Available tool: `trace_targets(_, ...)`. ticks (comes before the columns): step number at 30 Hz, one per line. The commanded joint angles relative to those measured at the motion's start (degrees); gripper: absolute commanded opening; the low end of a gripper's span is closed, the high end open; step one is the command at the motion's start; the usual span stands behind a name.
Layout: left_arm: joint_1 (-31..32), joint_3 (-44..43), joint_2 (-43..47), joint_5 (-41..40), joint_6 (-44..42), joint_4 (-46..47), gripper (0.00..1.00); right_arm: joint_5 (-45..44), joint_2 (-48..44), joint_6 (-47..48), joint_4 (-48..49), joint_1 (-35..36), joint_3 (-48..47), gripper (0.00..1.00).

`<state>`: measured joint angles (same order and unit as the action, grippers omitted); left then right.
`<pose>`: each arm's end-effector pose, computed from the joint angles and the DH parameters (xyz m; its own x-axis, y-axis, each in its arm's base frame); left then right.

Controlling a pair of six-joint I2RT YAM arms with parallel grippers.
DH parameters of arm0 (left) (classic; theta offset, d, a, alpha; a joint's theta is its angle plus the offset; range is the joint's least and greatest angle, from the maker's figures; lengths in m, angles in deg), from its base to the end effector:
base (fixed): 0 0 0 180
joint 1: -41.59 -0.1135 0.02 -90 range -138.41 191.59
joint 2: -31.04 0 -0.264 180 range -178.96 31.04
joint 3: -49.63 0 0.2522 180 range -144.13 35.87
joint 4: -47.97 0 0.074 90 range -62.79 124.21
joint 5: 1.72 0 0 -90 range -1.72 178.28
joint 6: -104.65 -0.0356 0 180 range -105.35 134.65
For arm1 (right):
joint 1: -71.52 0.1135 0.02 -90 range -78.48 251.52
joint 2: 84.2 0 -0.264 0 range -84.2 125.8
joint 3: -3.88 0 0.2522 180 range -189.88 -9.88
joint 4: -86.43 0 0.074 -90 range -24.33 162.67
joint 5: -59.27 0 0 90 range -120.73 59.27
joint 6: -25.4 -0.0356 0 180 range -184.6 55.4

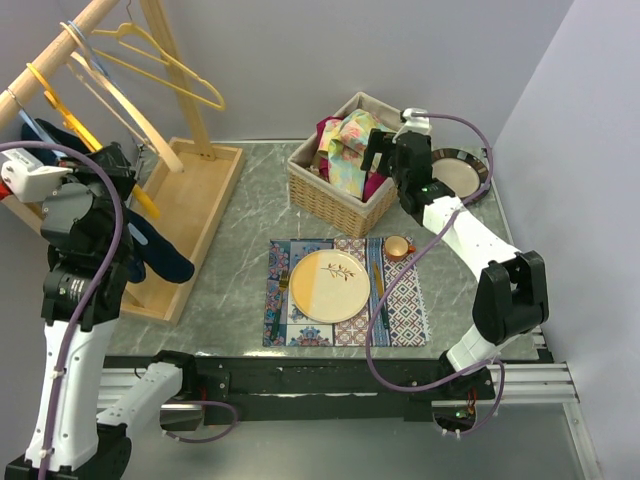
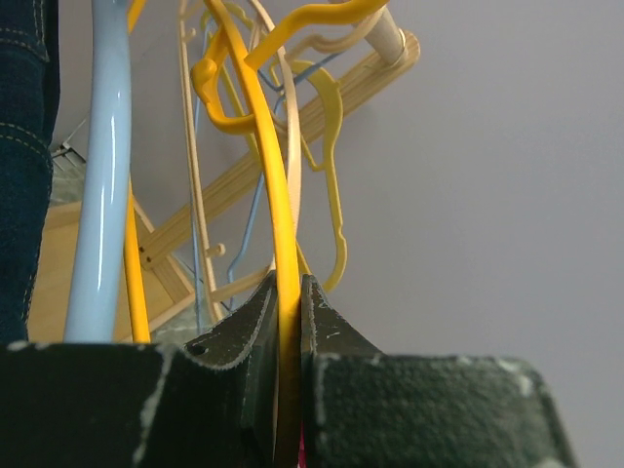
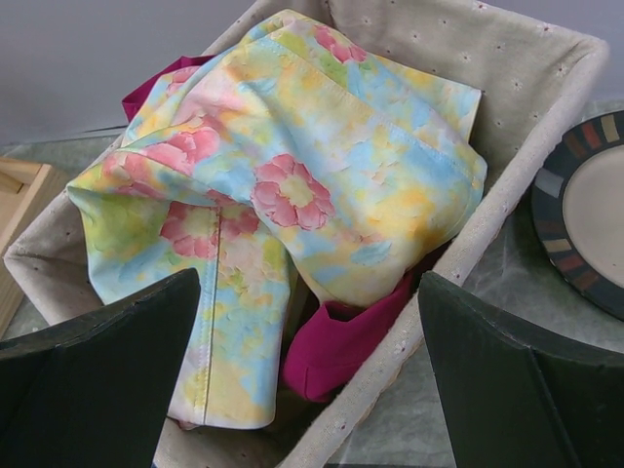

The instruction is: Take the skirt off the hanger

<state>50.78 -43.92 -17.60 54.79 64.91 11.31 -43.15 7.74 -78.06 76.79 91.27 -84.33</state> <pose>0.1283 -0.0009 0.5046 0.4027 -0.7148 -0.5718 -0.1506 0.5645 -0.8116 0.3663 0.1234 0.3358 -0.2426 0.1544 -0.9578 -0.0788 0.9809 0.1781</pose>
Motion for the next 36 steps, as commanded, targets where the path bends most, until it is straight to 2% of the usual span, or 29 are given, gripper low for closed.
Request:
trace_targets(1, -0.2, -2.6, -1.1, -4.8, -1.2, 5.0, 0.01, -0.8, -0.6, 0.8, 0.1, 0.8, -3.2, 1.00)
trace_targets(11, -0.3, -2.0, -5.7, -7.5, -1.7, 5.1, 0.01, -1.4, -1.0, 1.9, -0.3, 2.4, -3.4, 1.00)
trace_targets(19, -0.3, 3.6, -3.6, -5.3, -2.4, 8.6, 0.02, -1.3, -1.5, 2.3, -0.4, 2.9, -3.2, 1.00)
trace_targets(21, -0.3, 3.7, -2.5, -2.6, -3.4, 8.4, 0.12, -1.3, -1.8, 2.8, -1.0, 3.1, -3.4, 1.00)
trace_targets(22, -0.3, 3.7, -2.1, -1.3, -3.9, 8.3, 0.26, -1.3, -2.0, 2.8, -1.5, 3.1, -3.4, 1.00)
trace_targets(24, -0.3, 4.0, -0.3, 1.1, -5.6, 8.9, 0.42, -0.5, -3.0, 2.6, -1.9, 3.2, -3.1, 1.00)
trace_targets(25, -0.3, 4.2, 0.3, 4.0, -6.3, 9.2, 0.59, -0.1, -3.4, 2.6, -2.0, 3.3, -2.5, 1.00)
trace_targets(28, -0.3, 3.5, 2.1, 9.5, -8.2, 8.8, 0.81, 1.2, -5.5, 1.9, -2.2, 3.5, -0.9, 1.00)
trace_targets(31, -0.3, 1.9, 3.4, 15.0, -10.5, 7.0, 0.89, 2.0, -7.1, 1.3, -3.8, 4.2, 0.2, 1.00)
trace_targets(33, -0.2, 1.6, 4.5, 21.8, -13.5, 6.6, 0.94, 2.4, -8.8, 1.1, -3.8, 4.7, 1.4, 1.00)
trace_targets(36, -0.3, 0.7, 5.8, 27.7, -15.2, 4.4, 0.96, 3.3, -10.4, 0.3, -4.5, 5.5, 3.4, 1.00)
